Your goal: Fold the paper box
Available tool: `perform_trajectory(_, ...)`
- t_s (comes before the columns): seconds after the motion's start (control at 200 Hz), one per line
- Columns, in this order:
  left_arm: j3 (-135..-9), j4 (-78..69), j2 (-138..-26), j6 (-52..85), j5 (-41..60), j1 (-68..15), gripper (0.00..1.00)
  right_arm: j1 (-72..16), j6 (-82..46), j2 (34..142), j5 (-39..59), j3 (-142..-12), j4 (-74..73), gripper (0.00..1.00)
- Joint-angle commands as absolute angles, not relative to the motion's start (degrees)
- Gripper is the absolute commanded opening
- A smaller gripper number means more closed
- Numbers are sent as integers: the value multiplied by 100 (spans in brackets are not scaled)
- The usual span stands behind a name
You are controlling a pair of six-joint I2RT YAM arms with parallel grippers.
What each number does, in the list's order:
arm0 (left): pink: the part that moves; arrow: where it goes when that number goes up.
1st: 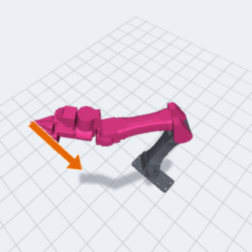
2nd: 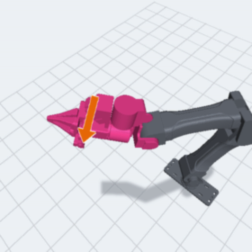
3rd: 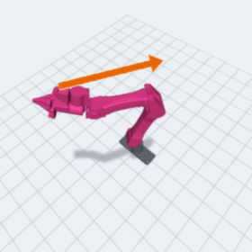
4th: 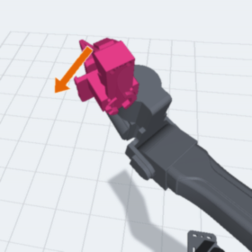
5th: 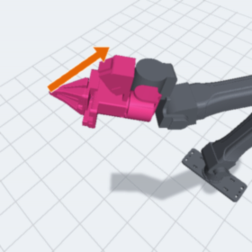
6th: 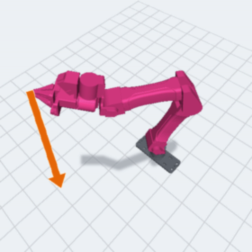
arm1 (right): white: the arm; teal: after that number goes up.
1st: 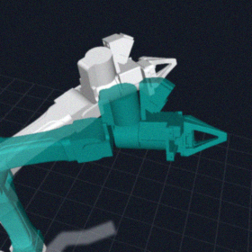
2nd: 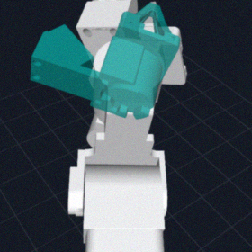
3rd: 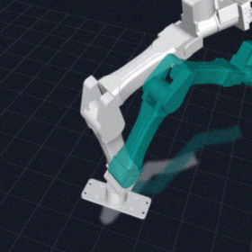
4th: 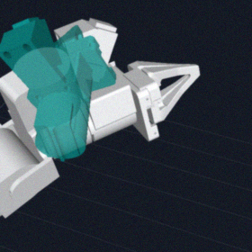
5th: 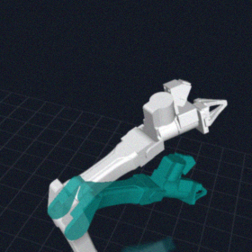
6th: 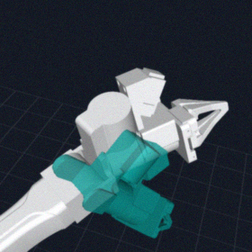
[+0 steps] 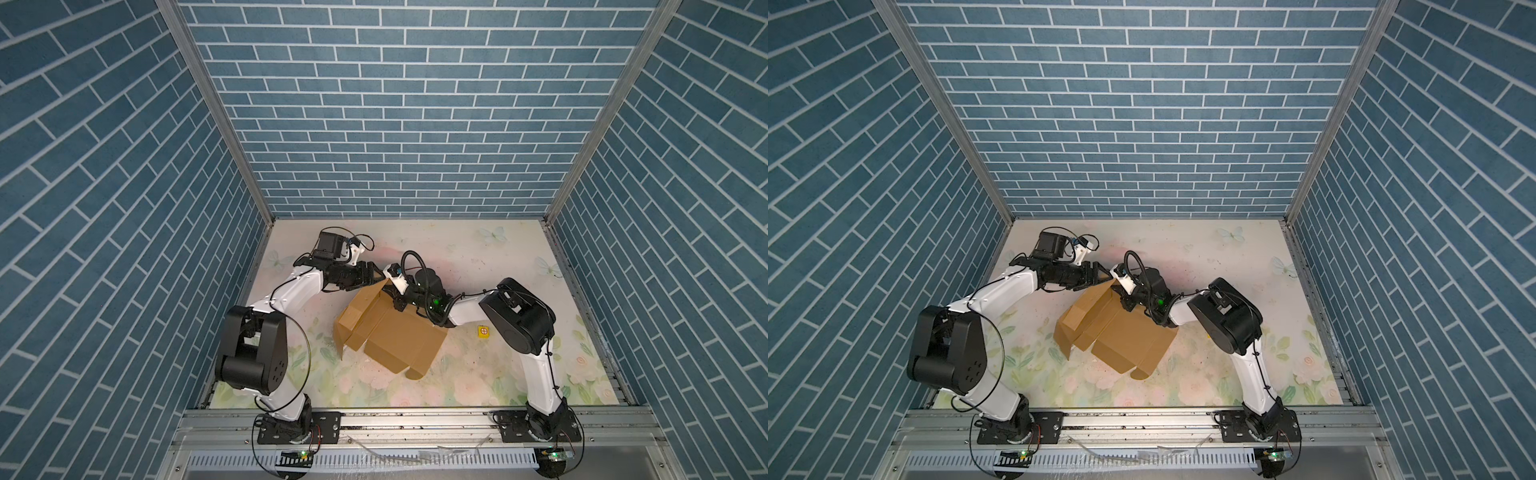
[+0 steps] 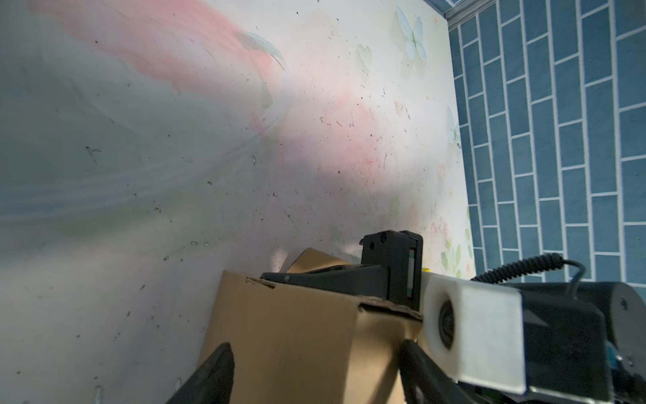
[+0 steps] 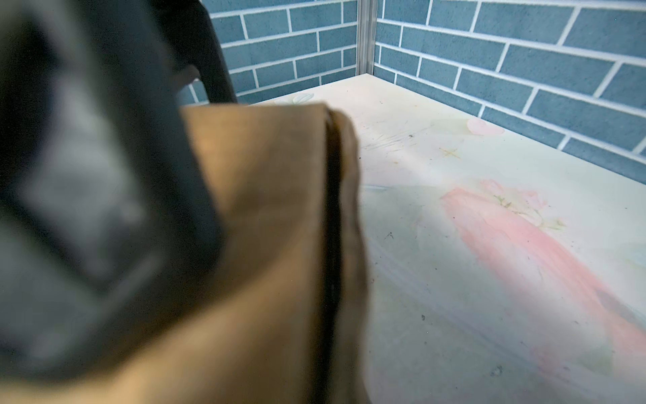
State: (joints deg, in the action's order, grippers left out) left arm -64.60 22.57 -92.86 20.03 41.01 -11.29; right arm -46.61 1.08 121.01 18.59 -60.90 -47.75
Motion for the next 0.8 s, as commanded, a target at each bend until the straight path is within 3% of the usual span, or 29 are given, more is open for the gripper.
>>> perform_trajectory(0.0,-6394,2510,-9260,2236,4125,-751,76,-4676,155,11997,1658,-5987,-4713,0)
perform_trajectory(0.325,-6260,2075,-9170,2330,4557,0,79,-4510,211,11790,1870,-5831,-4675,0)
perform_trajectory(0.385,-6129,1937,-9245,2419,4575,-7,68,-4489,202,11744,1977,-5849,-4610,0)
perform_trajectory(0.57,-5938,1744,-9651,2454,4566,-408,22,-4483,76,11686,2038,-5943,-4752,0)
perform_trajectory(0.795,-5935,1251,-10054,2817,5046,-696,15,-4483,-159,11741,1960,-5981,-5053,0)
